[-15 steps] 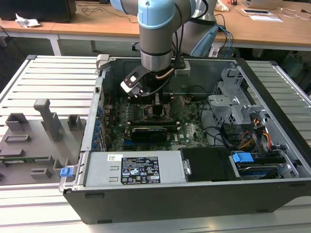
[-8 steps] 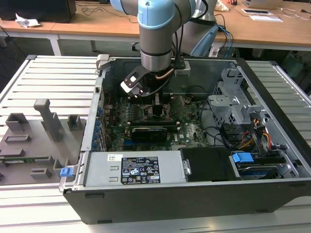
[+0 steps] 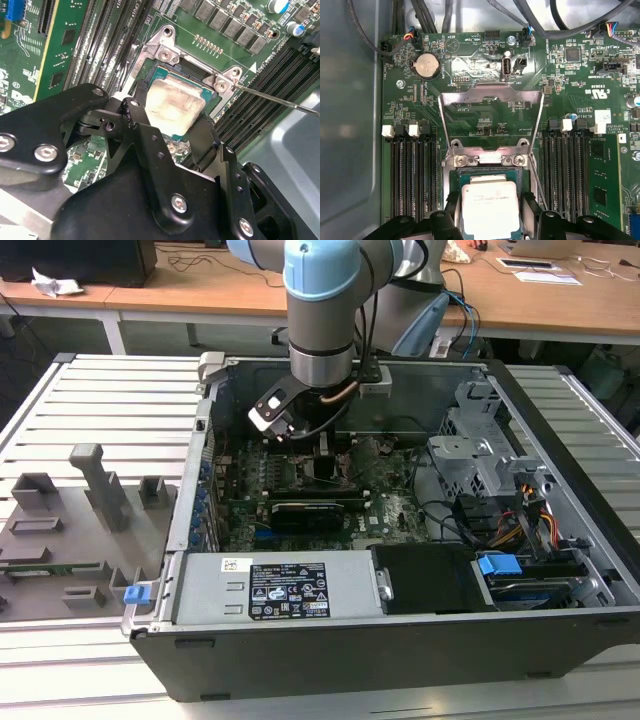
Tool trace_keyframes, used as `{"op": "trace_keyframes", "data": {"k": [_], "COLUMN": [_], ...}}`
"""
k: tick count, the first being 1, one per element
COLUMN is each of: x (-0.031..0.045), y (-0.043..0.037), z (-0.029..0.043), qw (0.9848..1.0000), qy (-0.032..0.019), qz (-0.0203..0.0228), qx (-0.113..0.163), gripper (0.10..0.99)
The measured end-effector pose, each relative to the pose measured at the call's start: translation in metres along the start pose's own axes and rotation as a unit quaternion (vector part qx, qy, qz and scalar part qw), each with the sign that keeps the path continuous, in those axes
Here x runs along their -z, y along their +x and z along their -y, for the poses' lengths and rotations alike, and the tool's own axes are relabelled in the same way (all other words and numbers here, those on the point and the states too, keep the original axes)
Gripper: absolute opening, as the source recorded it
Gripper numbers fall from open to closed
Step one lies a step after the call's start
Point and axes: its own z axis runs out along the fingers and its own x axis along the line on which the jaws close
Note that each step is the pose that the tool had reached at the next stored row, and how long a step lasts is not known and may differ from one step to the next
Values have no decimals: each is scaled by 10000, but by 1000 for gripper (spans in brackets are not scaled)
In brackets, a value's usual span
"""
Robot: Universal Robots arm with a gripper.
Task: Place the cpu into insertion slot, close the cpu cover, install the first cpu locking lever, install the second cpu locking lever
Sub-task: 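Place the cpu into insertion slot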
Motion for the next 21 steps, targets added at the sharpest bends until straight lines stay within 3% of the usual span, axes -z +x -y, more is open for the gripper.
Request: {"op": "trace_keyframes", "data": {"k": [3, 4, 9, 14, 21], "x": [3, 5, 29, 24, 13], "y": [0, 0, 1, 1, 1], "z": [0, -1, -3, -11, -14], "qw": [10000, 10000, 10000, 9997, 9996], "qy": [1, 1, 6, 2, 1], "qz": [-1, -1, 0, 28, 29], "qx": [0, 0, -30, -256, -268], "gripper": [580, 525, 525, 525, 525]}}
